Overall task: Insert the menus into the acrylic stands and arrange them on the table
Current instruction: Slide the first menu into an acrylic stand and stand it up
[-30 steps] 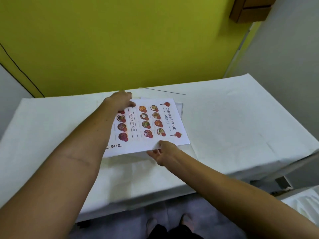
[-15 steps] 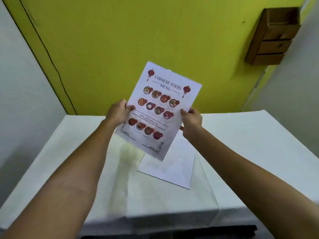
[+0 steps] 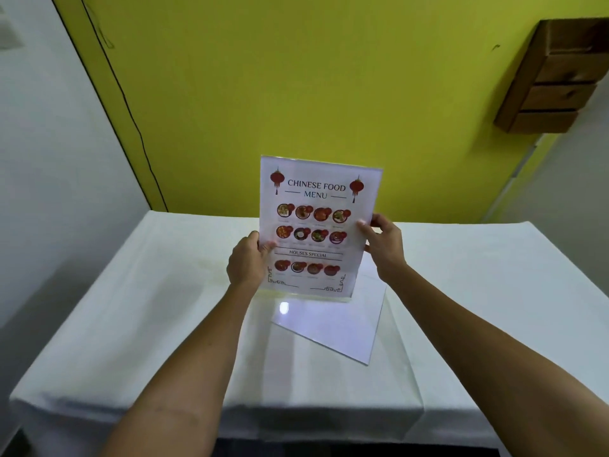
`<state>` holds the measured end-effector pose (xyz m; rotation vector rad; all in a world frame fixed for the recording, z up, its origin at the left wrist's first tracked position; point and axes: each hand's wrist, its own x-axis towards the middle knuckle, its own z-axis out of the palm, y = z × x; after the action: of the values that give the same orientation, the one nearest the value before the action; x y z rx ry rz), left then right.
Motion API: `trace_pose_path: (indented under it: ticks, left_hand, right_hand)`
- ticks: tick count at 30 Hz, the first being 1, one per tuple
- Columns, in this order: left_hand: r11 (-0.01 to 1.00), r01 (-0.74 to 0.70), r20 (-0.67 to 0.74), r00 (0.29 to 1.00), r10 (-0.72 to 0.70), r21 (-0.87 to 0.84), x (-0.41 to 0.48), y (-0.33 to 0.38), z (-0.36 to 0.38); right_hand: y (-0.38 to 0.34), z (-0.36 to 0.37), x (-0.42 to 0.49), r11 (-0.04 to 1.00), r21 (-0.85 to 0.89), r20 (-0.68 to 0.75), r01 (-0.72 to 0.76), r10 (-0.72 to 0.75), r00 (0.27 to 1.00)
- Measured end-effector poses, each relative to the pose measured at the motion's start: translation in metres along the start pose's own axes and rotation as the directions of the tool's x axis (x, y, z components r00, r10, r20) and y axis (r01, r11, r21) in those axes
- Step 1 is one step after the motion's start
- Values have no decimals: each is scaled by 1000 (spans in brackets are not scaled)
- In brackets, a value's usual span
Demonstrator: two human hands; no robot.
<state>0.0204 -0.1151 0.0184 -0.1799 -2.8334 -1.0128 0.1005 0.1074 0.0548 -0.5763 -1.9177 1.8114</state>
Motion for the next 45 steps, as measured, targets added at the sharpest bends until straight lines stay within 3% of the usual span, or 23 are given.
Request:
trace_pose_path:
  ticks: [6, 11, 15, 19, 26, 30, 37, 45]
  left_hand:
    - [1000, 12, 10, 1000, -12, -11, -11, -11, 15]
    - [959, -52, 10, 998, 57, -280, -24, 0, 16]
    - [975, -206, 30, 977, 209, -81, -29, 1, 18]
    - [969, -246, 40, 969, 246, -2, -23, -5, 12]
    - [969, -234, -96, 966, 241, 77, 22, -24, -32]
    - [985, -152, -147, 976, 163, 82, 59, -36, -49]
    - [987, -99, -194, 973, 123, 129, 124, -49, -28]
    - [993, -94, -182, 978, 104, 66, 154, -60, 12]
  right_hand:
    - [16, -5, -1, 1000, -20, 9, 6, -6, 1000]
    - [22, -4, -13, 979, -188, -23, 78, -84, 996]
    - [32, -6, -21, 916, -347, 4, 201, -213, 977]
    - [25, 5, -16, 865, -439, -12, 243, -276, 961]
    - [-3, 65, 7, 890, -344, 52, 300, -301, 952]
    - [-12, 106, 31, 888, -333, 68, 317, -313, 947]
    - [-1, 147, 83, 888, -346, 50, 304, -306, 951]
    - [23, 157, 116, 895, -361, 8, 263, -279, 960]
